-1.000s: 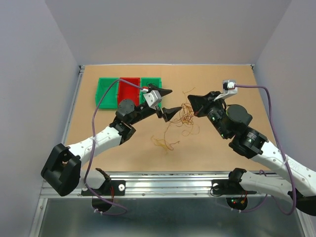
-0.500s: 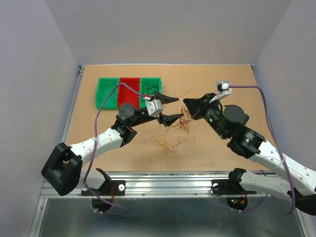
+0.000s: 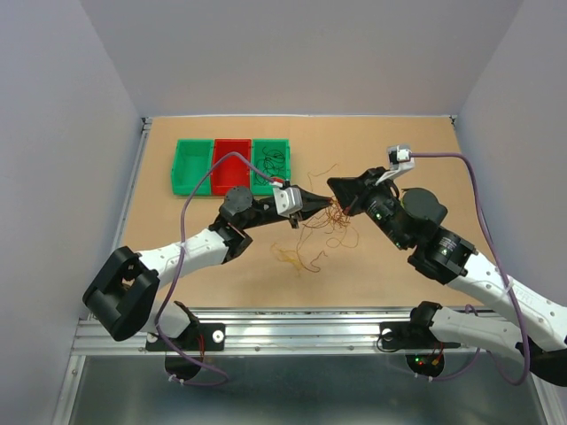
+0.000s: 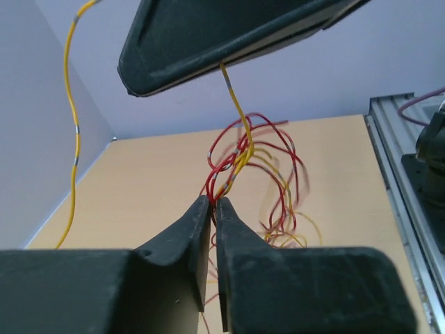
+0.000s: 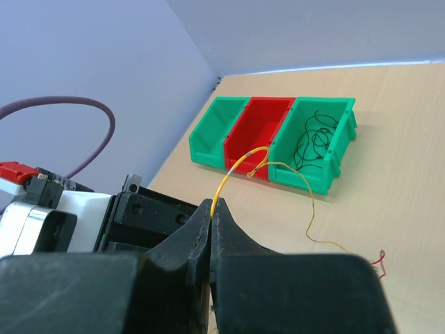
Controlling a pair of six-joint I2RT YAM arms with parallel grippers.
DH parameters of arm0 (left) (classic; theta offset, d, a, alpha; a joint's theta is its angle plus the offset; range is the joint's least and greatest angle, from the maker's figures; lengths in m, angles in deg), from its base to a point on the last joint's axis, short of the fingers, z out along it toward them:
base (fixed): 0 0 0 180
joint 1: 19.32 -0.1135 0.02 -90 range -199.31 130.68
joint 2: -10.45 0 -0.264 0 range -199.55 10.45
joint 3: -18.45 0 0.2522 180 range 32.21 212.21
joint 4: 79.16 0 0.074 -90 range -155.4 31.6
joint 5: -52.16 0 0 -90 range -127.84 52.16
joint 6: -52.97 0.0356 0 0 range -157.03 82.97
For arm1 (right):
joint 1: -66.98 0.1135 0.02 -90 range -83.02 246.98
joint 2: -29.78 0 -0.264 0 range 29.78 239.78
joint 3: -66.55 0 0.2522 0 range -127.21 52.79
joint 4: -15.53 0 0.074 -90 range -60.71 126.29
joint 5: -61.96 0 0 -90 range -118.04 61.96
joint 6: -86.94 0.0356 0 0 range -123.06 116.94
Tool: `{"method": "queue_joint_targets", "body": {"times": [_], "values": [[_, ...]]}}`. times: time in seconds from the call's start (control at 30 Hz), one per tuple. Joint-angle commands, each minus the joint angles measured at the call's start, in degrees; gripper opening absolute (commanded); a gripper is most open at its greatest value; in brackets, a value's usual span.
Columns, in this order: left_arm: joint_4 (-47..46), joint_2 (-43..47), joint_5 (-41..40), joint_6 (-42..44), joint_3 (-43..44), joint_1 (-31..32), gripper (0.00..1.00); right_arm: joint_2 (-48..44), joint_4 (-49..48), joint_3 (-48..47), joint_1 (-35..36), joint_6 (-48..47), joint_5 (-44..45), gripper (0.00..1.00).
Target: Untangle the cables
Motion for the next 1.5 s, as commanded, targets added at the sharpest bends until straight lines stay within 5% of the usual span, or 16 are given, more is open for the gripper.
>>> {"method": "queue_joint_targets", "body": {"times": [0.0,0.37,0.6,0.83,1.0,1.2,1.33,1.47], "values": [[-1.3,0.7,0.1,3.6,2.1,0.4,0.06,-2.2,-3.0,0.5,-0.1,-0.6,0.1,0.0],[0.0,-3.6,-2.5,8.1,0.8,0.4,0.0,-12.4,-2.9,3.7,-0.1,-2.4,12.3,0.01],[0.7,-8.3,-17.3,9.3,3.3,0.0,0.0,-24.3,-2.8,7.2,-0.1,-2.7,27.8,0.01],[-1.4,-7.3,-32.1,2.5,3.5,-2.8,0.0,-33.1,-2.2,8.7,-0.1,-3.5,38.7,0.01],[1.1,-7.2,-26.2,2.0,4.7,-4.4,0.0,-34.5,-2.0,8.1,-0.1,-5.0,38.6,0.01],[13.3,-12.6,-39.0,-2.8,13.6,-7.1,0.0,-37.6,-1.5,8.0,-0.1,-4.1,46.2,0.0],[13.1,-12.6,-37.4,-9.2,14.1,-12.7,0.0,-41.1,0.1,8.0,-0.1,-4.2,49.6,0.01],[9.7,-8.9,-44.1,-14.3,10.9,-14.9,0.0,-44.0,0.6,8.5,-0.1,-3.2,52.9,0.0]]}}
